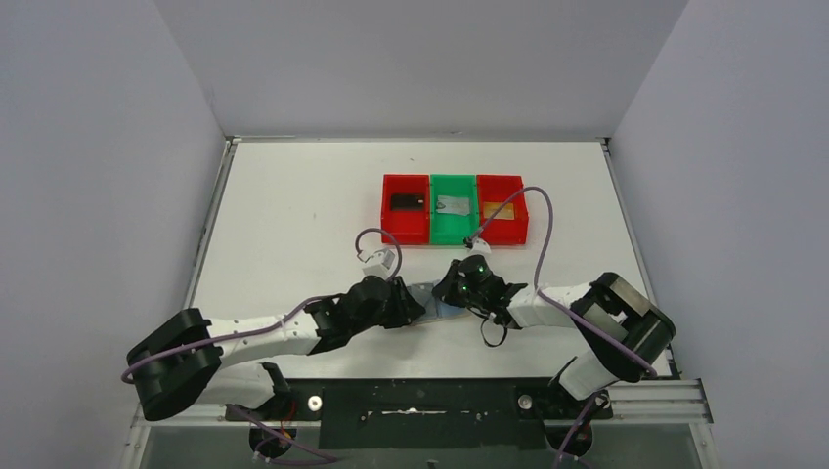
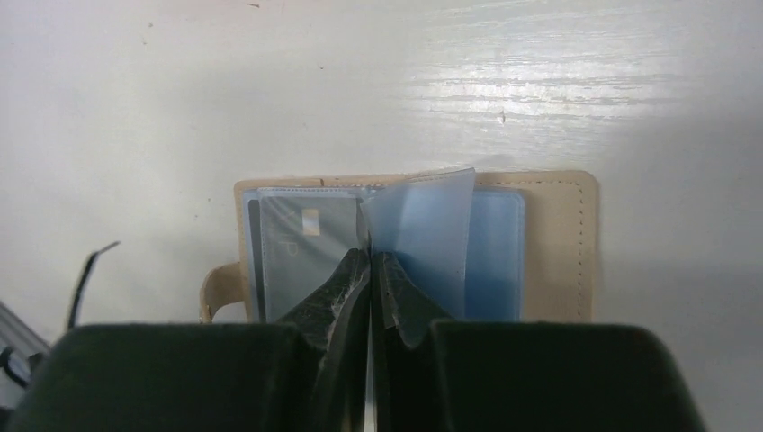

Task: Take the credit cards out of the card holder

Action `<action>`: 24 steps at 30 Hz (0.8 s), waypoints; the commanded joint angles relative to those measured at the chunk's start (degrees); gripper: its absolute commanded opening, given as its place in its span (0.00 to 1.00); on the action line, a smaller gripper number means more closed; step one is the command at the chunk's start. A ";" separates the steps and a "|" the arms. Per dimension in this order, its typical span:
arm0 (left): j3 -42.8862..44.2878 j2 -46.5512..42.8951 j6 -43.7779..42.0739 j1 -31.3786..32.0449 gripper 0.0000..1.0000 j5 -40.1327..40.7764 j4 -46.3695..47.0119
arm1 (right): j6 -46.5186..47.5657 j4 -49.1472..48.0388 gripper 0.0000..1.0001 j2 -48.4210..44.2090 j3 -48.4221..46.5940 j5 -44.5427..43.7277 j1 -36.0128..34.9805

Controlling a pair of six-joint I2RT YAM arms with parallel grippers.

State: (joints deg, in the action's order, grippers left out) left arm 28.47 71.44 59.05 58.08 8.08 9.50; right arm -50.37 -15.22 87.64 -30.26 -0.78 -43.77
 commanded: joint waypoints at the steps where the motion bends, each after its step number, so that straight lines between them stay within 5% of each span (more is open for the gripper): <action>1: 2.14 3.40 2.48 1.05 0.29 3.61 6.13 | -0.23 -1.87 0.02 2.39 5.67 6.38 4.22; 10: 5.10 11.08 6.69 2.26 0.37 12.87 4.16 | -2.95 -9.55 0.00 5.29 10.09 11.78 8.79; 24: 8.08 15.18 7.76 2.74 0.42 16.08 0.40 | -2.72 -11.43 0.00 6.62 10.86 13.53 10.44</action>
State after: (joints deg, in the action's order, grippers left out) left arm 34.00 85.78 65.67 60.62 21.21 10.94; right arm -55.70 -34.63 91.09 -21.82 16.51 -34.41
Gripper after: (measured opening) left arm 0.419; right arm 0.032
